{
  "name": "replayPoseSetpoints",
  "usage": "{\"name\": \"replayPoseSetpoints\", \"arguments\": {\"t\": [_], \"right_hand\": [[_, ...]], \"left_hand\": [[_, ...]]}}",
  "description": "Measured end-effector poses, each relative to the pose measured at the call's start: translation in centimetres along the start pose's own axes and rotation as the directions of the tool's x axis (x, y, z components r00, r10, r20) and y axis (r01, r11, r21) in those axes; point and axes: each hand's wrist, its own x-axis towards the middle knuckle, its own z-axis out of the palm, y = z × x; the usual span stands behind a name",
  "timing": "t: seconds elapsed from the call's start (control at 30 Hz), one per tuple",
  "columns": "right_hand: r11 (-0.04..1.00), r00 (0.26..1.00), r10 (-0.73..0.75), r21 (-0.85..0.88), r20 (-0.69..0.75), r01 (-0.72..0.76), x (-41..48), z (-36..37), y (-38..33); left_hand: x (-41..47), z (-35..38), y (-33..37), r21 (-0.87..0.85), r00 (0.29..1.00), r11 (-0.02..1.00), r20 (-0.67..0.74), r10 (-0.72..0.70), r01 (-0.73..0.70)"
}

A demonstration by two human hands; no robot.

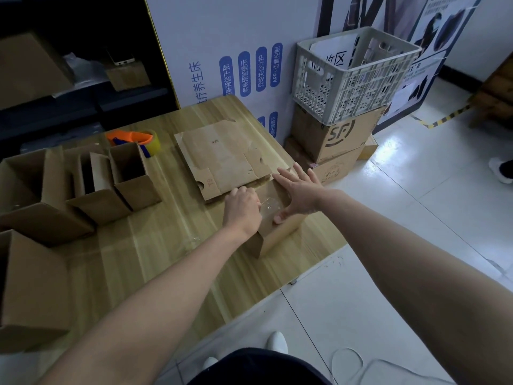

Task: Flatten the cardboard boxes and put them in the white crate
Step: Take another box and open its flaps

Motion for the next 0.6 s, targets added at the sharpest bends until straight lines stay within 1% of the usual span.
{"name": "replayPoseSetpoints", "arguments": {"t": [0.13, 0.2, 0.27, 0.3, 0.4, 0.47, 0.53, 0.57, 0.6], "right_hand": [[1.0, 1.0, -0.015, -0.028, -0.013, 0.014, -0.2, -0.1, -0.2], [1.0, 0.999, 0.003, -0.005, 0.046, -0.003, -0.5, -0.1, -0.2], [1.0, 0.993, 0.019, -0.022, 0.117, -0.017, -0.7, -0.1, -0.4], [0.999, 0.992, 0.019, -0.05, 0.121, -0.013, -0.7, -0.1, -0.4], [0.992, 0.999, -0.01, -0.123, 0.045, 0.016, -0.9, -0.2, -0.7], [0.989, 1.0, -0.012, -0.147, 0.009, 0.014, -1.1, -0.2, -0.9], [0.988, 1.0, -0.002, -0.157, -0.009, 0.0, -1.4, -0.1, -1.1], [0.987, 1.0, 0.003, -0.159, -0.012, -0.005, -1.4, -0.1, -1.1], [0.987, 1.0, 0.008, -0.159, -0.013, -0.01, -1.4, -0.1, -1.1]], "left_hand": [[-0.6, 0.3, -1.1, -0.033, 0.993, 0.992, 0.007, 0.12, -0.12], [-0.4, 0.2, -1.2, -0.059, 0.991, 0.989, 0.012, 0.134, -0.133], [0.0, 0.1, -1.2, -0.12, 0.993, 0.986, 0.017, 0.121, -0.118], [0.2, 0.1, -1.2, -0.164, 0.994, 0.981, 0.025, 0.105, -0.1], [0.8, 0.4, -1.2, -0.247, 0.996, 0.968, 0.072, 0.061, -0.041], [0.7, 0.5, -0.8, -0.322, 0.999, 0.946, 0.05, 0.001, 0.015], [0.6, 0.6, -0.7, -0.445, 0.998, 0.894, 0.05, -0.038, 0.056], [0.4, 0.4, -0.8, -0.548, 0.996, 0.833, 0.082, -0.037, 0.076], [0.1, 0.1, -1.0, -0.673, 0.992, 0.732, 0.122, -0.033, 0.107]]}}
